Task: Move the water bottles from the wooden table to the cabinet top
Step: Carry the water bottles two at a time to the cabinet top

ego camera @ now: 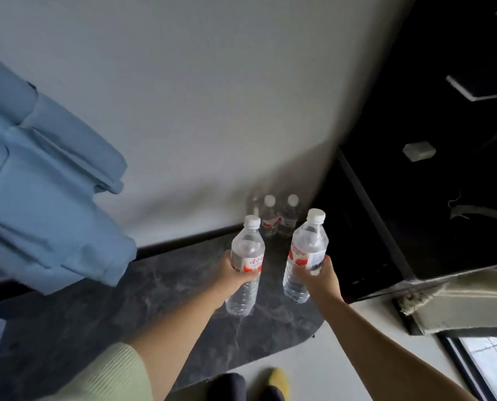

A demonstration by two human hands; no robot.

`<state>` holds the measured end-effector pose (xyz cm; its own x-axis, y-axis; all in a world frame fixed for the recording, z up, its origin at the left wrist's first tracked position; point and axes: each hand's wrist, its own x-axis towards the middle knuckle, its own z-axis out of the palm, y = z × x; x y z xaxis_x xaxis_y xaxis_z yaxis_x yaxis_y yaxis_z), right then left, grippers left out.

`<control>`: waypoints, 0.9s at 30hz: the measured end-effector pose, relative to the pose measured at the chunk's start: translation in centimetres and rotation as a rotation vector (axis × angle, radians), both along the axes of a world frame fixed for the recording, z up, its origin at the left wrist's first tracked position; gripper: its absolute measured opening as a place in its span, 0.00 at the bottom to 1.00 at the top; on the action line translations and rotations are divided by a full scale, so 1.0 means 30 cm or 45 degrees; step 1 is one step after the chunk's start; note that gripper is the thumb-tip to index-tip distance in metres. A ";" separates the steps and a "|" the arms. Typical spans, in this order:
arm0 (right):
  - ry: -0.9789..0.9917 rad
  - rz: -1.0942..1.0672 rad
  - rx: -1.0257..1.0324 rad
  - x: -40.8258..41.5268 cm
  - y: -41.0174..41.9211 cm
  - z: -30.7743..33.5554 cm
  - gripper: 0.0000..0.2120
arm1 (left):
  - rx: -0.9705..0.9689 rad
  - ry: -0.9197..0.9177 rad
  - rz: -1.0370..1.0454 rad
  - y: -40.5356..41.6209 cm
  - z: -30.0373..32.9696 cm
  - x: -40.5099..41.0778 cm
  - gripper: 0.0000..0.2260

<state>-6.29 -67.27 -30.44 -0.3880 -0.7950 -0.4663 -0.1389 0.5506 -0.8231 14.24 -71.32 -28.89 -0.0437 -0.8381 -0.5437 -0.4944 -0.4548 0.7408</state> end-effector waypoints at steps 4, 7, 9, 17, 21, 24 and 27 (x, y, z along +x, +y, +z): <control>-0.017 -0.054 0.064 0.021 -0.120 -0.125 0.29 | 0.008 0.056 0.062 -0.148 -0.135 -0.010 0.29; -0.008 -0.115 0.077 0.060 -0.194 -0.220 0.26 | 0.000 0.137 0.187 -0.251 -0.252 -0.025 0.30; 0.005 -0.162 0.066 0.088 -0.247 -0.289 0.28 | -0.037 0.156 0.210 -0.317 -0.338 -0.032 0.29; 0.093 -0.380 -0.023 0.193 -0.386 -0.497 0.30 | -0.146 0.209 0.176 -0.479 -0.533 -0.033 0.26; 0.120 -0.501 -0.027 0.205 -0.408 -0.563 0.29 | -0.153 0.222 0.113 -0.520 -0.570 -0.054 0.26; 0.098 -0.507 -0.060 0.204 -0.406 -0.594 0.30 | -0.166 0.269 0.070 -0.537 -0.588 -0.065 0.27; 0.107 -0.442 -0.066 0.203 -0.418 -0.605 0.33 | -0.175 0.273 -0.011 -0.551 -0.599 -0.058 0.29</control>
<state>-0.21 -79.80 -48.60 -0.6743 -0.6307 -0.3841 -0.0189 0.5347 -0.8449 12.48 -87.84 -46.86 -0.1529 -0.9026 -0.4024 -0.3228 -0.3392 0.8836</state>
